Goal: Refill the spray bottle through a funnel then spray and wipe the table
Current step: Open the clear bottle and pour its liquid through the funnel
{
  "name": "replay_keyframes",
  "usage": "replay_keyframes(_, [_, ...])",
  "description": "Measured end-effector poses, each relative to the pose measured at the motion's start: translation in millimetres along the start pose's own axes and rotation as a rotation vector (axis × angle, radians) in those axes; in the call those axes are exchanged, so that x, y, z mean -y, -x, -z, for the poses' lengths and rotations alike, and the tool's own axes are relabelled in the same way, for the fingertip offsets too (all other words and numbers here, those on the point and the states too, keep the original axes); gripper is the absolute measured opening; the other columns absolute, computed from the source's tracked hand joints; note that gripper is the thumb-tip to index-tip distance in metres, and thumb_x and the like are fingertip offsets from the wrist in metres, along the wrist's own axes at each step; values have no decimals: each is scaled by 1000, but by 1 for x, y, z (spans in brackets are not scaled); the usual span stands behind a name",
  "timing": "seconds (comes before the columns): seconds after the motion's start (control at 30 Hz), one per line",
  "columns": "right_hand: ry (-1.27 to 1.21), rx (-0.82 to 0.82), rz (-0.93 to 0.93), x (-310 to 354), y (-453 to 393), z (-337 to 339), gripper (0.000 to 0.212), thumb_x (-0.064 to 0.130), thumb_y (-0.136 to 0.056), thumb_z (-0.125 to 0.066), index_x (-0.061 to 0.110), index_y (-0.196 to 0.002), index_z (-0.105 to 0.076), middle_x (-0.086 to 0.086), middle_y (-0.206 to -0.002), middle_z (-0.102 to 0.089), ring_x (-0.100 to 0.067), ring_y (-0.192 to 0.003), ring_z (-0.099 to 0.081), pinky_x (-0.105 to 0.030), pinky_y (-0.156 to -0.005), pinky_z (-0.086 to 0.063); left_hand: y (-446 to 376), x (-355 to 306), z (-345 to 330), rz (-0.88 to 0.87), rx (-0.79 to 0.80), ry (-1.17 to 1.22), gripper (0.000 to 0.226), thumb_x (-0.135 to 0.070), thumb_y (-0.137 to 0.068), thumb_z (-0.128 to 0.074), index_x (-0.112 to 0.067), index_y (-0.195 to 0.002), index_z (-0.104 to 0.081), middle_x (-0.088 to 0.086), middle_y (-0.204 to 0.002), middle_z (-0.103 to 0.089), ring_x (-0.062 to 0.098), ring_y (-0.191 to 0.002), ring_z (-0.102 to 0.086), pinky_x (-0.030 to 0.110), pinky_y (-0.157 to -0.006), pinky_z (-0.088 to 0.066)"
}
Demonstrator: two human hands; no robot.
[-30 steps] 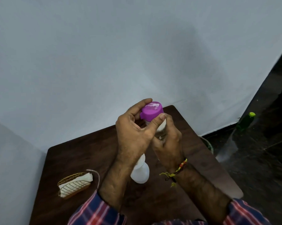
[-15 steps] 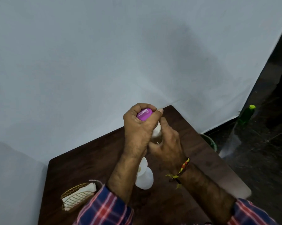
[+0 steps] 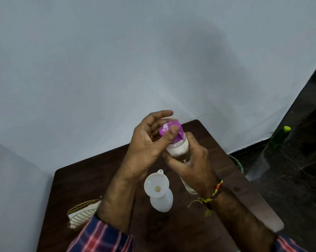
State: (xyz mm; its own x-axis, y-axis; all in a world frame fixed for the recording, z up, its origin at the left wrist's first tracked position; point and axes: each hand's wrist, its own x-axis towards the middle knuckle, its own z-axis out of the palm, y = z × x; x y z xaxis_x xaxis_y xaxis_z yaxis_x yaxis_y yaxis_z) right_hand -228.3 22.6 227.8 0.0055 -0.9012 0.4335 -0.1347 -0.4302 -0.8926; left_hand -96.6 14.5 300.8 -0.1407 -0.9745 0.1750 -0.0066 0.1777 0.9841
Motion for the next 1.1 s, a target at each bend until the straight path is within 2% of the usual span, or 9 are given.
replay_keyframes(0.1, [41,-10,17,-4,-2,1,42,18,-77,-83,12,-110,-59,1,-88,-67,-17,-76,-67,-33,-67,-58,5,-2,12,12,110,95,36,-16,-93,-61,-3,-126,-59,9,-124,-67,24,-118,-62,35,-98,-51])
replay_keyframes(0.23, [36,19,35,-6,-1,-5,45,20,-77,-82,11,-115,-58,-2,-93,-69,-18,-80,-69,-34,-69,-60,5,-3,8,-51,-82,-70,42,-23,-74,-78,-8,-112,-67,3,-95,-72,12,-91,-69,24,-78,-54])
replay_keyframes(0.37, [35,4,54,-7,-3,-5,46,15,-76,-83,9,-115,-58,-2,-93,-68,-15,-79,-68,-25,-70,-58,11,3,14,12,66,145,42,-22,-92,-59,-6,-130,-56,7,-126,-66,22,-119,-61,31,-96,-51])
replay_keyframes(0.53, [1,34,33,-6,0,-9,43,14,-77,-83,9,-113,-59,-1,-92,-69,-18,-79,-69,-34,-69,-59,12,3,12,-54,-31,22,47,-20,-80,-73,-8,-123,-61,3,-111,-70,18,-108,-66,25,-86,-53])
replay_keyframes(0.67, [4,14,40,-4,1,-10,41,14,-76,-83,9,-110,-59,1,-88,-68,-15,-76,-67,-26,-67,-57,16,4,17,0,94,170,46,-20,-92,-59,-5,-135,-51,8,-134,-60,24,-127,-56,36,-102,-48])
replay_keyframes(0.83, [9,30,13,-5,2,-11,43,18,-77,-83,10,-111,-59,0,-89,-67,-15,-77,-67,-25,-68,-57,15,2,18,-63,-55,41,47,-20,-85,-68,-7,-128,-57,5,-111,-67,14,-105,-64,29,-88,-53])
replay_keyframes(0.97, [0,12,20,-4,0,-8,42,16,-77,-83,8,-111,-58,-1,-88,-66,-15,-76,-66,-20,-67,-55,18,4,22,-12,125,119,47,-17,-93,-58,-10,-139,-49,4,-140,-56,22,-133,-49,45,-108,-40])
replay_keyframes(1.03, [-5,2,14,-5,0,-5,42,16,-77,-83,8,-111,-58,-2,-88,-66,-17,-76,-67,-26,-67,-57,19,3,23,-10,162,48,40,-2,-94,-56,-4,-134,-53,8,-134,-60,24,-129,-53,42,-106,-43])
replay_keyframes(1.1, [-5,-1,5,-7,1,-2,42,15,-77,-82,8,-111,-58,-3,-88,-66,-17,-76,-66,-27,-67,-57,16,-1,21,-58,75,-70,36,-4,-89,-63,-4,-124,-61,2,-116,-69,14,-113,-63,29,-93,-51])
